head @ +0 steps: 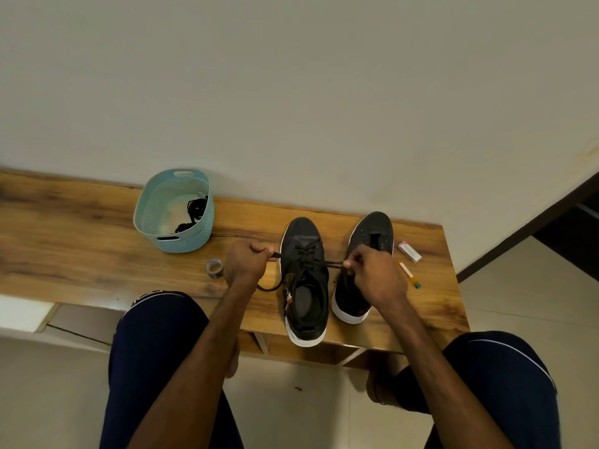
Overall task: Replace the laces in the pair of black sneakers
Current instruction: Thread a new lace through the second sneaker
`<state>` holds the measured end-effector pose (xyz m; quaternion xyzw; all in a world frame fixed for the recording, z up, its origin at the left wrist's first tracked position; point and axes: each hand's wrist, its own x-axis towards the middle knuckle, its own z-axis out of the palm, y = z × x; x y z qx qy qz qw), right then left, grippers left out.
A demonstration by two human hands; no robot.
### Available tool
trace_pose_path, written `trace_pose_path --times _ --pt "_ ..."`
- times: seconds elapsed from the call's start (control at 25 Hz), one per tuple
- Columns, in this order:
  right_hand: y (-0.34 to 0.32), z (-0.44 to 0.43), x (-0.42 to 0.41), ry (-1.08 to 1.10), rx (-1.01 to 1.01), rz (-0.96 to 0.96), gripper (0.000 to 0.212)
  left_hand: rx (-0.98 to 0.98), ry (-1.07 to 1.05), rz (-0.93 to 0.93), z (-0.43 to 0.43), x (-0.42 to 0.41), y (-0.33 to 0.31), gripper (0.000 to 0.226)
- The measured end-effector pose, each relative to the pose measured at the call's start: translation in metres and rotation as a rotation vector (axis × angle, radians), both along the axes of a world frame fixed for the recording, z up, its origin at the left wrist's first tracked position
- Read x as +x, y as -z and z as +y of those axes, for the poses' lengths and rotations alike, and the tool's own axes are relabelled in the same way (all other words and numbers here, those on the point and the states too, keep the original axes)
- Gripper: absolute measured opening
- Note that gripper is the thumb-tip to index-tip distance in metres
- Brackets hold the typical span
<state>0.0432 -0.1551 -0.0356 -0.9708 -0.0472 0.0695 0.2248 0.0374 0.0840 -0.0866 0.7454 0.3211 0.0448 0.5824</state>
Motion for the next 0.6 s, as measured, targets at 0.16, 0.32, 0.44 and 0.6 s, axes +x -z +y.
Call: trace_pose_path --times 0.16,0.32,0.44,0.6 --pt "-0.009 -0.017 -0.01 -0.03 -0.085 0.254 0.011 0.433 0.079 0.091 -0.006 -0.004 -0.002 0.024" --pt "-0.007 -0.024 -0.013 -0.052 -0.138 0.338 0.013 0.543 0.086 0.089 -0.01 -0.002 -0.004 0.015" --pt "-0.001 -0.026 -0.015 -0.043 -0.094 0.314 0.01 0.574 0.133 0.049 -0.01 -0.003 -0.005 0.013" --pt "-0.001 -0.012 -0.026 -0.068 0.132 0.246 0.018 0.588 0.331 0.156 -0.011 -0.021 -0.025 0.066"
